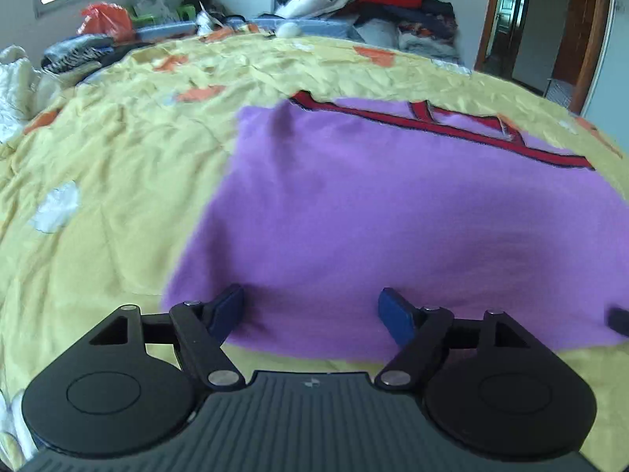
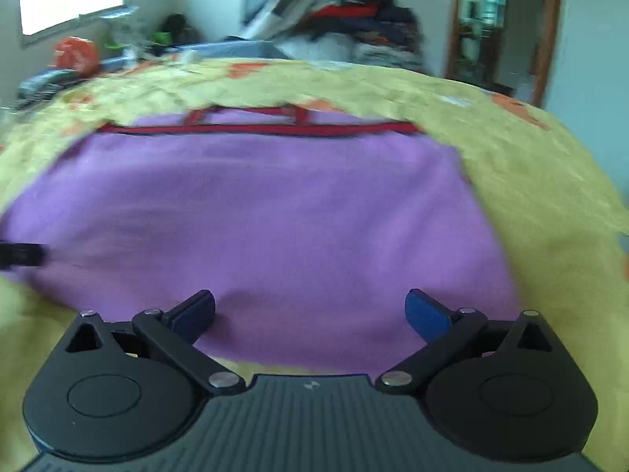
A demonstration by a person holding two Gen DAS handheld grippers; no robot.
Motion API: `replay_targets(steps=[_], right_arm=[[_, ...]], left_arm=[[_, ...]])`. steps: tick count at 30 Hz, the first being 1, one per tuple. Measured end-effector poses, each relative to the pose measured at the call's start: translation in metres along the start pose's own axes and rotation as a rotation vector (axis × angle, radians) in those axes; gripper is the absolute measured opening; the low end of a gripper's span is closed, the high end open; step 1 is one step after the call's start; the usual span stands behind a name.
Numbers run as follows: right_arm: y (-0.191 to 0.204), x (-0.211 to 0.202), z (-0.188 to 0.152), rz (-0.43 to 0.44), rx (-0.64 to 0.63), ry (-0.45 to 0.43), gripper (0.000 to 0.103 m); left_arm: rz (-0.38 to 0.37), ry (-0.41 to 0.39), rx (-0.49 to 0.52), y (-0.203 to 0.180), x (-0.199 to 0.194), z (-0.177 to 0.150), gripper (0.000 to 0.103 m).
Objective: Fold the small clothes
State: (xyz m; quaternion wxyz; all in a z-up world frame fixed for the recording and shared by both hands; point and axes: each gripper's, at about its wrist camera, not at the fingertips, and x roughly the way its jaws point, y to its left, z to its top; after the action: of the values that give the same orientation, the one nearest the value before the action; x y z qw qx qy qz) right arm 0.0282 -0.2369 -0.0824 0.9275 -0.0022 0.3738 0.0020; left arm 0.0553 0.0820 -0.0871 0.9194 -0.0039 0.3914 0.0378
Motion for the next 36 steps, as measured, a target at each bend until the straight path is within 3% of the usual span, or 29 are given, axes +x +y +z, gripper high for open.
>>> replay_targets(steps=[4, 6, 9, 14, 17, 19, 21, 25, 31, 33, 36], right_arm=[[-0.022, -0.011, -0.017, 0.06, -0.026, -0.007, 0.103], [-0.021, -0.013, -0.011, 0.072, -0.056, 0.024, 0.103], [-0.027, -0.006, 0.012, 0.074, -0.014, 0.014, 0.103], [-0.021, 0.034, 0.058, 0.037, 0.026, 0.029, 0.103], [-0.018, 0.055, 0.07, -0.023, -0.005, 0.02, 0.103], [-0.026, 0.069, 0.07, -0.066, 0.002, 0.039, 0.103], [-0.039, 0.069, 0.064, -0.022, 0.041, 0.024, 0.103], [-0.05, 0.062, 0.062, -0.032, 0.091, 0.018, 0.103], [-0.024, 0.053, 0.056, -0.002, 0.084, -0.001, 0.103], [-0.012, 0.053, 0.048, -0.04, 0.019, -0.008, 0.103], [-0.015, 0.043, 0.033, -0.03, 0.042, -0.038, 0.103]], left_arm=[[0.013, 0.013, 0.005, 0.01, -0.013, -0.006, 0.078], [-0.004, 0.029, -0.025, 0.01, -0.017, 0.0, 0.074], [-0.001, -0.012, -0.025, -0.003, -0.015, 0.023, 0.077], [0.053, 0.003, 0.007, -0.028, 0.024, 0.066, 0.078], [0.085, 0.045, -0.003, -0.028, 0.05, 0.072, 0.083], [0.103, 0.033, -0.007, -0.027, 0.054, 0.069, 0.09], [0.099, 0.028, -0.01, -0.026, 0.053, 0.067, 0.091], [0.096, 0.011, -0.014, -0.023, 0.053, 0.062, 0.094], [0.097, 0.006, -0.015, -0.023, 0.051, 0.06, 0.095], [0.097, 0.005, -0.01, -0.023, 0.05, 0.058, 0.096], [0.099, 0.002, -0.011, -0.021, 0.046, 0.051, 0.1]])
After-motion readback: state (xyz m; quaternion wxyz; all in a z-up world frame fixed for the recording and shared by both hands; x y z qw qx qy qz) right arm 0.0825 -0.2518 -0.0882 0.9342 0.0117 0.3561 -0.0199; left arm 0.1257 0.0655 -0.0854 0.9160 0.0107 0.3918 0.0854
